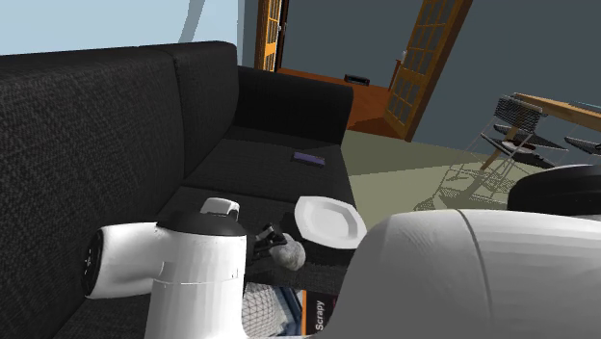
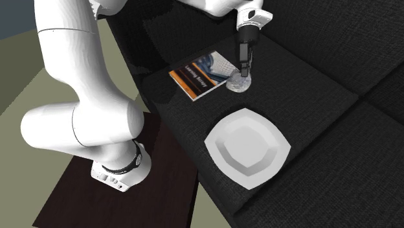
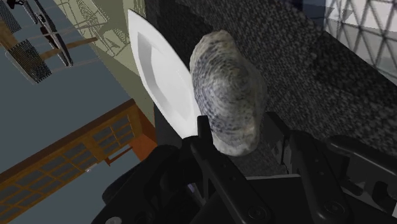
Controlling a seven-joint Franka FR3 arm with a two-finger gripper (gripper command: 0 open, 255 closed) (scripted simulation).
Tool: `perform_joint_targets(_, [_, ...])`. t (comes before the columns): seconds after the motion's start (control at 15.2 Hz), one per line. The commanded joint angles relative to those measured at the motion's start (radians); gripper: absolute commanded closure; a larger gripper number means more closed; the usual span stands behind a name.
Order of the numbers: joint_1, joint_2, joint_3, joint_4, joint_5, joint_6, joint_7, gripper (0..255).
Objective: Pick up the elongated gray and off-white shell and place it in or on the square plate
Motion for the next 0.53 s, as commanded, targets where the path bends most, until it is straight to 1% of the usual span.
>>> perform_joint_targets(0.0, [0.006,0.013,-0.012,0.008,-0.011,-0.018,-0.008,255])
perform_joint_targets(0.46, [0.021,0.049,-0.045,0.043,-0.046,-0.075,-0.037,255])
